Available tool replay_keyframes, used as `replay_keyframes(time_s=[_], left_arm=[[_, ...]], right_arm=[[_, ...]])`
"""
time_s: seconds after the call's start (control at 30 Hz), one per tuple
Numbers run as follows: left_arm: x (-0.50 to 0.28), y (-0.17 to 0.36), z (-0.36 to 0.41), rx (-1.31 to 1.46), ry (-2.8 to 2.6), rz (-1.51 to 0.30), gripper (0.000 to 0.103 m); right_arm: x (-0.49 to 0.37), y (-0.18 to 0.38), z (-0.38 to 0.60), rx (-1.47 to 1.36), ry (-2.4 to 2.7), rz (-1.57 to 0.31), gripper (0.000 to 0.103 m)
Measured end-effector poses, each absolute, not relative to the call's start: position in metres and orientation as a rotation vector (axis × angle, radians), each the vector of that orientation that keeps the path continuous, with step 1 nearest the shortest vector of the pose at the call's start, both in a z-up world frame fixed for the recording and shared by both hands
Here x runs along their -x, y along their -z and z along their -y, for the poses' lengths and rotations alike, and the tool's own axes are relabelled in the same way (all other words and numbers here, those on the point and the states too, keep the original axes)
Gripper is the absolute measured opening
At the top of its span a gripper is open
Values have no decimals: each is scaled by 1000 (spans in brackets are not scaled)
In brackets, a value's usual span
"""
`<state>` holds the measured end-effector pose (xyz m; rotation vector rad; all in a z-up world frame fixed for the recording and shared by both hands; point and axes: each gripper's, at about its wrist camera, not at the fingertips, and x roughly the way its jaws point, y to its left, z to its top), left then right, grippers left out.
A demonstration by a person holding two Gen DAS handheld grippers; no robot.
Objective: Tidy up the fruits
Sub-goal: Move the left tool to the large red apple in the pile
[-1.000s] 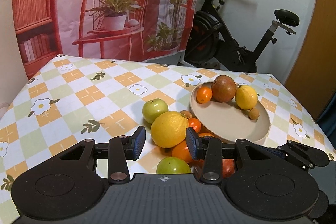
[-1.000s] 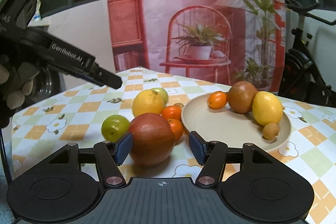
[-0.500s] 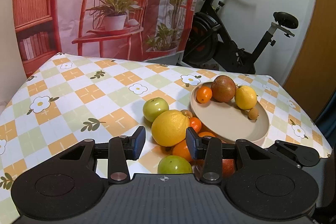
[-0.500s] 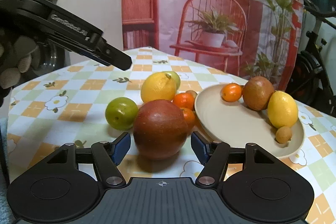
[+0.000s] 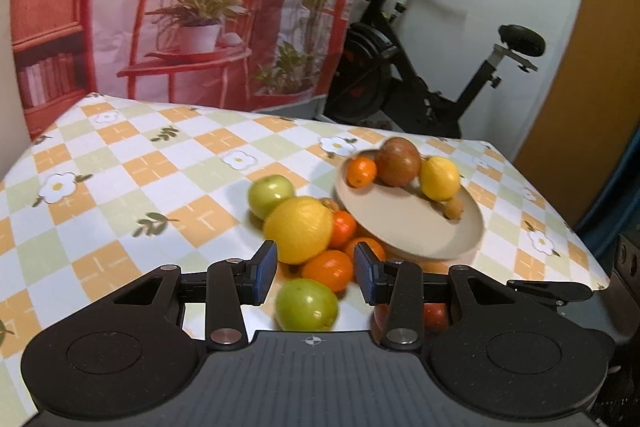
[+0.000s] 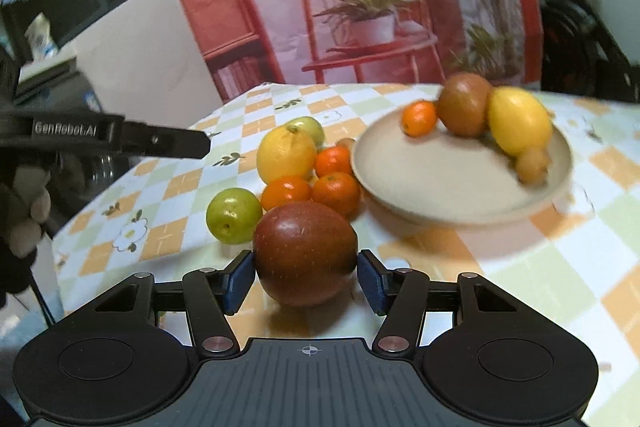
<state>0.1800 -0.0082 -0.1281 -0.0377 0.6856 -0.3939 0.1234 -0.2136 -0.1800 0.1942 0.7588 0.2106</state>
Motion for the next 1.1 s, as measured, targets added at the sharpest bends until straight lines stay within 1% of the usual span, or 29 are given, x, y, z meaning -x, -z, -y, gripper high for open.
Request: replay_keyframes(time_s=[0.33, 0.73, 1.1], left_arm=[[-177, 140, 26, 3, 461, -718, 44], [-194, 147, 37, 48, 494, -772, 44], [-200, 155, 64, 73, 575, -822, 44]], right_arm=[[-111, 177, 242, -294, -123, -692, 53], [-99, 178, 268, -367, -18, -577, 53], [-94, 187, 283, -413, 24, -552, 52]])
